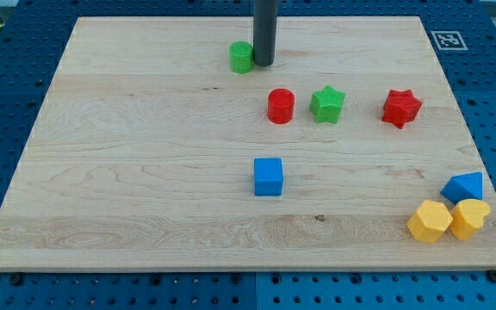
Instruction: Move the green circle to the top center of the board
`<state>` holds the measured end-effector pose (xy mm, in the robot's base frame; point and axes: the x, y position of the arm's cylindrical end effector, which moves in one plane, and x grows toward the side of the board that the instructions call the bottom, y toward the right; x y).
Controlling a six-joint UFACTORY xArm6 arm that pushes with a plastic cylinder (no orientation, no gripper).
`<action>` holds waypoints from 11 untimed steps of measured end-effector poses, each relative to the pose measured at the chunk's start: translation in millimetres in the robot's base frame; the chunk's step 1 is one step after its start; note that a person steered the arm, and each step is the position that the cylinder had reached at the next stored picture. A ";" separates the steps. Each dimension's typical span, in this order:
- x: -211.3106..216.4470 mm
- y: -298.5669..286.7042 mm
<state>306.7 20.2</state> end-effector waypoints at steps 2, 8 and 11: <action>43.8 -17.5; -18.3 -13.2; 25.7 -35.2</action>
